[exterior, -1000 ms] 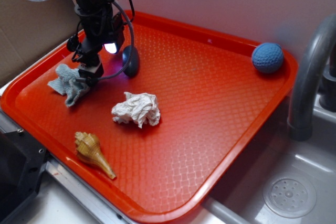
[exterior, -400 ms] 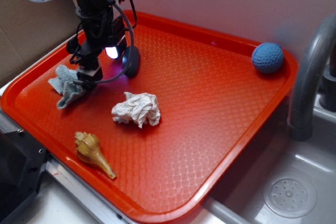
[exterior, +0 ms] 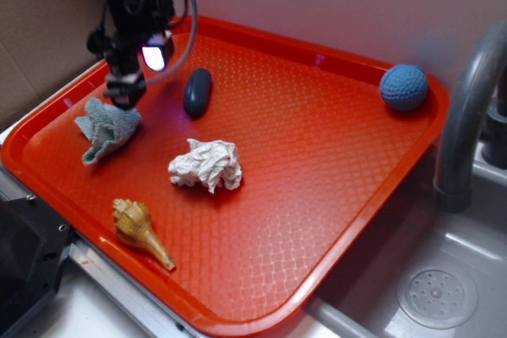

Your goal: Grab the plastic pickle.

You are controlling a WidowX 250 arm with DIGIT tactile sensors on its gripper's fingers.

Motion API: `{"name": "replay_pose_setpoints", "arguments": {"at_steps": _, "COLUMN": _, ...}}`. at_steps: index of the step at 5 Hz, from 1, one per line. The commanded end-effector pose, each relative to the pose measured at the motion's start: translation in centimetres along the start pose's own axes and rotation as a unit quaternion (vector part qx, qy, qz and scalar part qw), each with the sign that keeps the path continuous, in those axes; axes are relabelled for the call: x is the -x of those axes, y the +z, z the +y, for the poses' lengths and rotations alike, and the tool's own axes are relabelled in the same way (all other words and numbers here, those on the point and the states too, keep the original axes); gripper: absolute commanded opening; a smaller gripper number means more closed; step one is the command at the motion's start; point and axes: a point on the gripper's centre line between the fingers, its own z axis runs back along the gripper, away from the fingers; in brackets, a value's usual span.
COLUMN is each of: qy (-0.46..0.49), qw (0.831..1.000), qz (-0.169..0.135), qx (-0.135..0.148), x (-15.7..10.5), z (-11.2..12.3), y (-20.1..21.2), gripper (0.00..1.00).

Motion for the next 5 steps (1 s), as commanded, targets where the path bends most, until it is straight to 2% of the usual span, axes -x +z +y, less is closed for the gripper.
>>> {"name": "replay_pose_setpoints", "arguments": {"at_steps": 1, "qy": 0.112, "qw": 0.989, "qz": -0.092, "qx": 0.01, "x": 1.4, "z": 0.8, "y": 5.2, "gripper": 1.0}}
{"name": "replay_pose_setpoints", "arguments": {"at_steps": 2, "qy": 0.232, "qw": 0.964, "qz": -0.128, "qx": 0.026, "x": -0.3, "z": 0.0, "y": 5.3, "gripper": 1.0}}
{"name": "replay_pose_setpoints", "arguments": {"at_steps": 3, "qy": 0.348, "qw": 0.923, "qz": -0.151, "qx": 0.063, "x": -2.4, "z": -0.8, "y": 4.1, "gripper": 1.0}}
{"name": "replay_pose_setpoints", "arguments": {"at_steps": 4, "qy": 0.378, "qw": 0.911, "qz": -0.137, "qx": 0.096, "x": -3.8, "z": -0.6, "y": 2.4, "gripper": 1.0}}
{"name": "replay_pose_setpoints", "arguments": {"at_steps": 5, "qy": 0.43, "qw": 0.887, "qz": -0.127, "qx": 0.114, "x": -4.8, "z": -0.1, "y": 0.8, "gripper": 1.0}}
